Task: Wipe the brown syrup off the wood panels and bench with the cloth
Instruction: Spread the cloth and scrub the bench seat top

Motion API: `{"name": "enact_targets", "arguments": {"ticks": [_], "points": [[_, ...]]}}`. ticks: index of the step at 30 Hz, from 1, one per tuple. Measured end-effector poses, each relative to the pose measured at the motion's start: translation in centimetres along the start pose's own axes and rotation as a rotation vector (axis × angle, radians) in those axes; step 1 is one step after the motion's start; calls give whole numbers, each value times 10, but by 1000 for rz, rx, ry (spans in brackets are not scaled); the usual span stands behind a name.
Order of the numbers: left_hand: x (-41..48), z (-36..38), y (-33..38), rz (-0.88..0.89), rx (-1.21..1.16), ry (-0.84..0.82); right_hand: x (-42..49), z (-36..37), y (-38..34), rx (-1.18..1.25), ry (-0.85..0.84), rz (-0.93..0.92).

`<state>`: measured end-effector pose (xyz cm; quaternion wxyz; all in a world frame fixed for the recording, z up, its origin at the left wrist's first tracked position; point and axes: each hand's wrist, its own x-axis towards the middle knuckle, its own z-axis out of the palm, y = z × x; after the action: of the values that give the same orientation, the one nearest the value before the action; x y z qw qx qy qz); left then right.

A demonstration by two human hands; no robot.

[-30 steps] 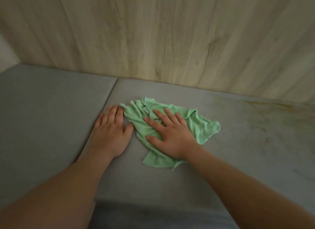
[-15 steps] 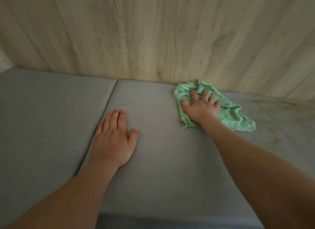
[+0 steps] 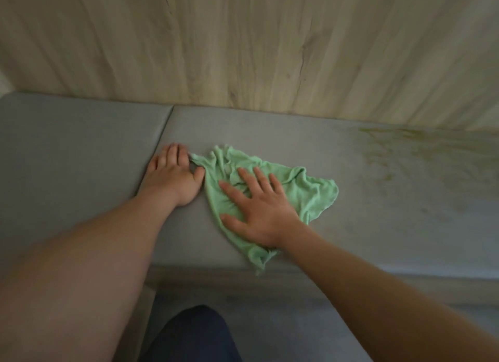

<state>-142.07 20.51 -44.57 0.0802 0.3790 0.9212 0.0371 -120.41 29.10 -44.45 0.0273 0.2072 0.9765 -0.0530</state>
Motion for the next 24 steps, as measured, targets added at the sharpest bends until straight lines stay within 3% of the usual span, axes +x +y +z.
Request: {"name": "enact_targets", "arguments": {"ticks": [4,8,11,14,19,24], "points": [[-9,-7,2,13,-24,-26,-64,2,23,-67,8,-223],[-23,-15,-7,72,-299,66,-75,4,6,-33,-2,-117],[-33,-36,-32,-38,-530,303,-33,6,-52,30,-17,-140],[-39,-49,-65,-165,-533,417,20,4,-91,75,-34,-214],[-33,-45,-77,-177,-532,448,106,-3,-78,52,-35,-263],[-39,-20,-51,1,-505,392,193,-14,-38,37,-33,-100]]}}
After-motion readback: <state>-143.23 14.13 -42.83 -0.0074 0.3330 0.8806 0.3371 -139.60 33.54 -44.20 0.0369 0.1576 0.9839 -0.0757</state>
